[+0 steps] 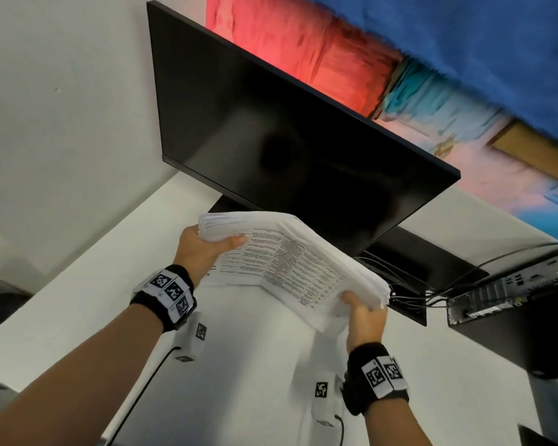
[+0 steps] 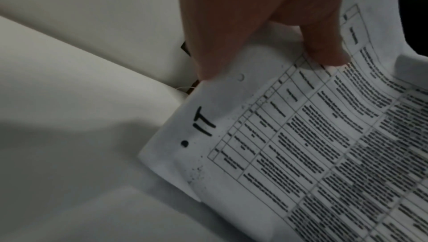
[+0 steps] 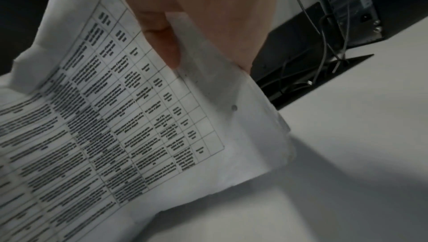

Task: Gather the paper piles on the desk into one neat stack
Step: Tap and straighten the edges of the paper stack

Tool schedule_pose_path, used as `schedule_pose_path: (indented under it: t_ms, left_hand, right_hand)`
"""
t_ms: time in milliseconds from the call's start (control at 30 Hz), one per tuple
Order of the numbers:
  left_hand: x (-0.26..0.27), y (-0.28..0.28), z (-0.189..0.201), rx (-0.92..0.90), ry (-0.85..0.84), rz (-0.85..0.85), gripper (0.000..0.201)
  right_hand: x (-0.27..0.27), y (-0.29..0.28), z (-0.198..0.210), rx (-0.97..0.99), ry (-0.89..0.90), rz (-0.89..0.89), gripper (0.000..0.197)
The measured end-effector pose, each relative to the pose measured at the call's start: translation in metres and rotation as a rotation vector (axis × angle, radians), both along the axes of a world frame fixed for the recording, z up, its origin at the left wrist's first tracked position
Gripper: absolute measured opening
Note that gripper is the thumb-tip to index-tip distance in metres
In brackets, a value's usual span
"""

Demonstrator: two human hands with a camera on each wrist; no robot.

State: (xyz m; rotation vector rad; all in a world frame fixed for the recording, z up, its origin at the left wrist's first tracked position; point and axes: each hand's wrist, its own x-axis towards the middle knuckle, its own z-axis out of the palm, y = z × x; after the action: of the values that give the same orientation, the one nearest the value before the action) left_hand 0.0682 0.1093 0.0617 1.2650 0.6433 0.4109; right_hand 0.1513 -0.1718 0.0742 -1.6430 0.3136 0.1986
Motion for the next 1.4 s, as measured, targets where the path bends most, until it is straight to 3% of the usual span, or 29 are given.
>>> schedule_pose_path:
  t_ms: [100,200,400,533,667,767,867,900,1000,1100,1167,1266,1400]
  left_hand:
    - [-0.006,0.005,0.003,0.030,-0.071,-0.002,0.035]
    - [-0.007,0.007,-0.009,0.045,-0.030,-0.067,0.047]
    - [-0.006,-0.003,-0.016,0.026,0.033,-0.037,0.019]
    - [-0.008,-0.001,-0.007,0.070,-0.011,-0.011,0.039]
    - [-0.003,-0.007,0.009,0.043,-0.020,0.026,0.031]
    - [0.005,-0.009,0.018,0.030,0.007,0.073,0.034]
    - [0.011,-0.007,0.019,0.021,0.006,0.118,0.032]
    - [0.012,-0.007,0.020,0.024,0.008,0.120,0.031]
    - [0.011,-0.008,0.021,0.085,0.007,0.074,0.026]
    - [0.006,-0.003,0.014,0.147,0.043,0.037,0.053]
    - [0.004,0.004,0.003,0.138,0.083,-0.013,0.058]
    - [0.001,0.007,-0.010,0.148,0.159,-0.135,0.034]
    - [-0.001,-0.001,-0.006,0.229,0.099,-0.130,0.022]
  right_hand:
    - [-0.002,-0.005,0.006,0.025,-0.068,0.011,0.046]
    - [-0.005,-0.004,-0.004,-0.006,0.004,0.035,0.042]
    - [-0.005,-0.002,-0.006,0.008,0.014,-0.009,0.040]
    - [-0.008,-0.010,-0.002,0.057,-0.055,0.021,0.053]
    - [-0.013,-0.011,0.002,0.144,-0.118,0.030,0.057]
    - [-0.015,-0.003,0.007,0.181,-0.113,-0.042,0.075]
    - [-0.009,0.001,0.008,0.193,-0.104,-0.110,0.044]
    - [-0.007,0.002,0.008,0.173,-0.095,-0.120,0.043]
    - [-0.005,0.001,0.010,0.135,-0.103,-0.103,0.057]
    - [-0.005,-0.007,0.008,0.089,-0.147,0.043,0.074]
    - [-0.003,-0.014,0.004,0.014,-0.142,0.152,0.065]
    - [0.000,-0.020,0.003,-0.119,-0.145,0.224,0.036]
    - [0.002,-0.021,0.009,-0.135,-0.210,0.207,0.031]
